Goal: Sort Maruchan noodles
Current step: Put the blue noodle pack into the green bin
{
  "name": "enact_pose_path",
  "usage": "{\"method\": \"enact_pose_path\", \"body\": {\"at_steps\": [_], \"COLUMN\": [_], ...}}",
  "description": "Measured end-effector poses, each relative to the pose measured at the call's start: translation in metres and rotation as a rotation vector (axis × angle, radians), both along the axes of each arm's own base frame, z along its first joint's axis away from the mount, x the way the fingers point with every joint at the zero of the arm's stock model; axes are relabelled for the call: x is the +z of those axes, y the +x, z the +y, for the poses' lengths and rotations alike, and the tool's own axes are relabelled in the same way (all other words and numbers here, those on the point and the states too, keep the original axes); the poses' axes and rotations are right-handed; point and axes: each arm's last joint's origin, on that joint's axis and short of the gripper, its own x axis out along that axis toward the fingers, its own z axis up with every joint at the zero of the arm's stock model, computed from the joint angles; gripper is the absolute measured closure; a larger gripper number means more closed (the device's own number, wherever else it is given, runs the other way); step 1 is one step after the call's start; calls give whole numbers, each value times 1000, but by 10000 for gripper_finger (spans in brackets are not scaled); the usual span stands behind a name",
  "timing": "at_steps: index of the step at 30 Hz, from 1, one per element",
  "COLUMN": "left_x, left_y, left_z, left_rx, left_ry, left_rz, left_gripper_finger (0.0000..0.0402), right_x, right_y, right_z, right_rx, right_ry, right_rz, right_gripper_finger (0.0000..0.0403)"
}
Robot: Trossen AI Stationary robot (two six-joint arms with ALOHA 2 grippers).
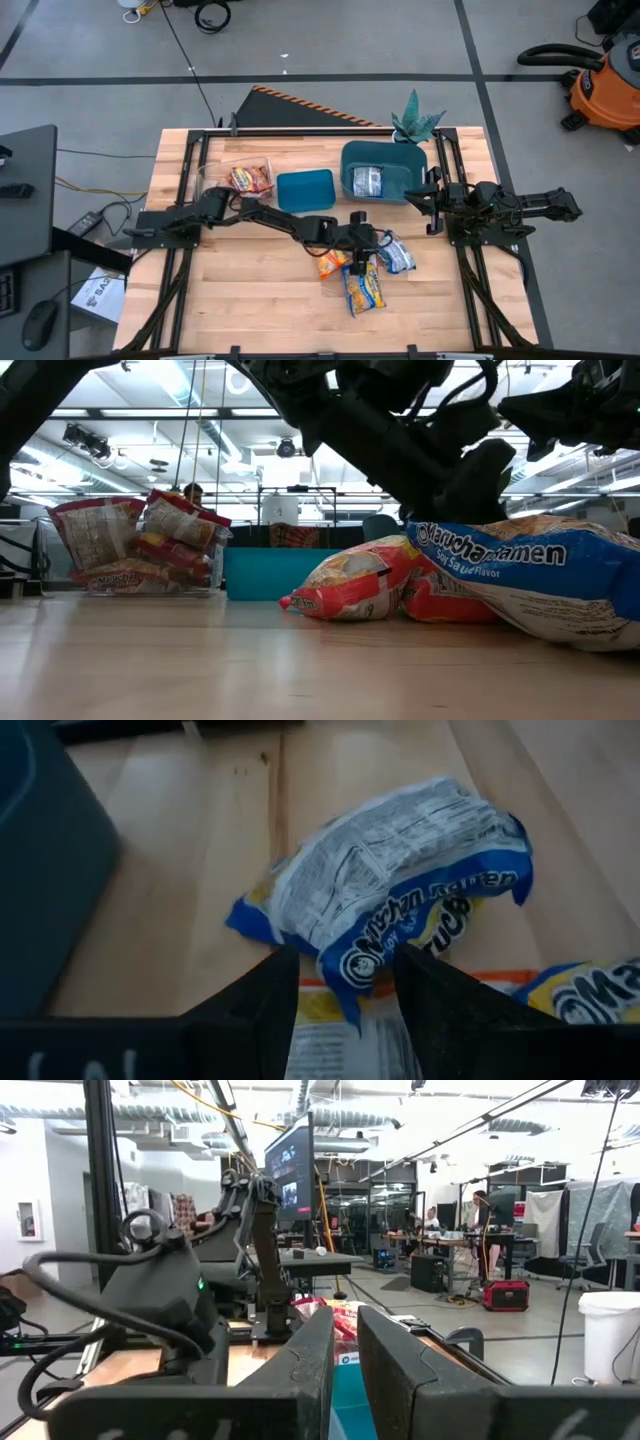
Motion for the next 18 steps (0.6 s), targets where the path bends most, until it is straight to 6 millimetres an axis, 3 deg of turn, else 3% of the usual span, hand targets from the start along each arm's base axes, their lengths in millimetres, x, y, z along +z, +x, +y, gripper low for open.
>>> {"method": "enact_pose_path", "body": {"at_steps": [9, 18], "left_x": [4, -12], "left_y": [-3, -3], "left_z": [-2, 3], "left_rx": [16, 48], "left_ry": [60, 37], "left_rz": [15, 68], "left_gripper_finger": [259, 261], "right_x": [0, 0], "right_y": [0, 0], "right_z": [0, 0], "right_rx": [0, 0], "right_ry": [0, 0], "right_rz": [0, 0], "right_gripper_finger": [348, 348]}}
